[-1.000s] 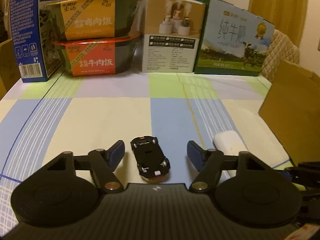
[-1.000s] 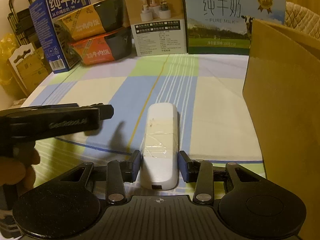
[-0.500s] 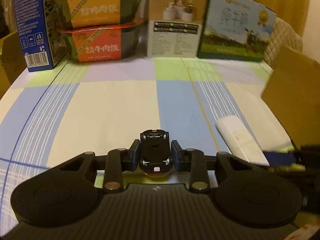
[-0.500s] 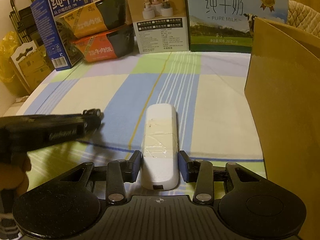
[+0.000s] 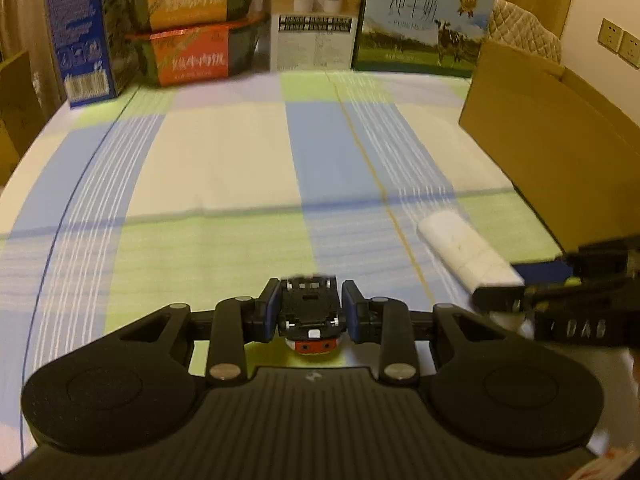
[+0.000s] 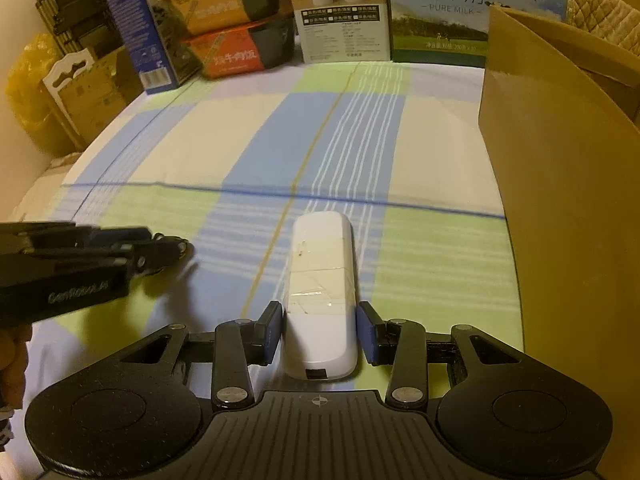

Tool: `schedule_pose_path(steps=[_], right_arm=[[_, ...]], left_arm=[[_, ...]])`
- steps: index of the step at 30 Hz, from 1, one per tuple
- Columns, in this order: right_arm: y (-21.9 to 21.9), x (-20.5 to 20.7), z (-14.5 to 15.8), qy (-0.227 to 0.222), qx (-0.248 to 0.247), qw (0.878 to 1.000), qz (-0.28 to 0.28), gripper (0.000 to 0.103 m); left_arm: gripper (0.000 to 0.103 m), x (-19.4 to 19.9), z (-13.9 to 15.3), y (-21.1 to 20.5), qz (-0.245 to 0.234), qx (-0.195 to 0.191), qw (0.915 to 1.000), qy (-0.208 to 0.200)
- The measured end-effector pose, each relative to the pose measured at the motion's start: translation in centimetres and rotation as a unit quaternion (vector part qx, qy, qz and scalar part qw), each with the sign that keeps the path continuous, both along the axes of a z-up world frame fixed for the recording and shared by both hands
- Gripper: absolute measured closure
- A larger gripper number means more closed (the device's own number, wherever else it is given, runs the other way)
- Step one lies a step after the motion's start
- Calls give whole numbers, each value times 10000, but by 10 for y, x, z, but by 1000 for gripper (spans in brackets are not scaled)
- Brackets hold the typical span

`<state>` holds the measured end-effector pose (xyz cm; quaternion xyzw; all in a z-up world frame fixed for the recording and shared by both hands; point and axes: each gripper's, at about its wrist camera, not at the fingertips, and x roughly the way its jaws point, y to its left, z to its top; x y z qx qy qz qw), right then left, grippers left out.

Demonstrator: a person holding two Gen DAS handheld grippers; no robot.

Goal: Organize rigid objects
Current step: 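Lift the white stick and black toy car and carry both over the cardboard box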

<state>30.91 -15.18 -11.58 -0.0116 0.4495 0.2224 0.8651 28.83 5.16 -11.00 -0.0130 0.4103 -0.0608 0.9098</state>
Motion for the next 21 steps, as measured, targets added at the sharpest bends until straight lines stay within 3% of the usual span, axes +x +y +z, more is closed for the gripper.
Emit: schedule_pose_path(steps=[8,12,21], right_arm=[[-2,-1,-1,-1,124,9999,-51,55],[0,1,-1,-24,124,9999,-42,54],[-2,5,0,21,200,9997,-125,54]], left_arm=[[74,-12,-5,5,-33,5,10000,-20],[72,-6,-3,5,-27,-90,10000,27],[77,-4,-5,-1,-144,193,9997,97]])
